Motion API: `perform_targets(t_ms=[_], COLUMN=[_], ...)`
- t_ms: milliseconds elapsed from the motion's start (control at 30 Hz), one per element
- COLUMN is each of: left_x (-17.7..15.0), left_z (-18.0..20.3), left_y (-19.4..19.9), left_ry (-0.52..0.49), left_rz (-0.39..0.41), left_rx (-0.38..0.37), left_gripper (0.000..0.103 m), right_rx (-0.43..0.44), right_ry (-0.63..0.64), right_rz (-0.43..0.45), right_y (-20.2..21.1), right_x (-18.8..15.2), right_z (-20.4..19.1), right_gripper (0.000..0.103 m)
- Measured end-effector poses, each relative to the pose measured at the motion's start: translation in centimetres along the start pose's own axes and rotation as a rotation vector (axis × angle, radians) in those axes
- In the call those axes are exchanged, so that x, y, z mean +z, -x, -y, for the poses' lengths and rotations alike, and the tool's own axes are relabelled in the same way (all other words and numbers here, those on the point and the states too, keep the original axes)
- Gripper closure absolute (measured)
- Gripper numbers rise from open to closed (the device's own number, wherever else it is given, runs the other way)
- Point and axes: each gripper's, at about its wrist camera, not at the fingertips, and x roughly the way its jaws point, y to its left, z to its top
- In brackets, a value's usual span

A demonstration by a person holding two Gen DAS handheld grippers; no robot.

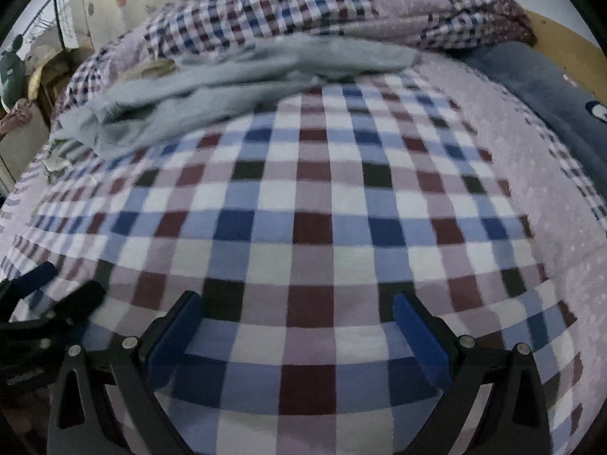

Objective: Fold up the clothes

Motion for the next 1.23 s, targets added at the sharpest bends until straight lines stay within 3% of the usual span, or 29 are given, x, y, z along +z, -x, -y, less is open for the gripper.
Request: perform_targets(t_ms=[267, 1233], left_x=[0.04, -0.02], left_z=[0.27, 0.0], left_y=[-0.63, -0.85], left_ry=[-0.008, -0.015], left_rz=[-0.011, -0.005], left_rx=[0.03, 0.021], left_gripper=[0.0, 0.0], right_rx=[-0.005, 0.0], right_ry=[0.003, -0.021], right_rz=[-0.003, -0.006], right_y=[-0.62, -0.68], right_x=[-0.29, -0.19], right_z=[0.02, -0.19], right_gripper=[0.0, 0.0])
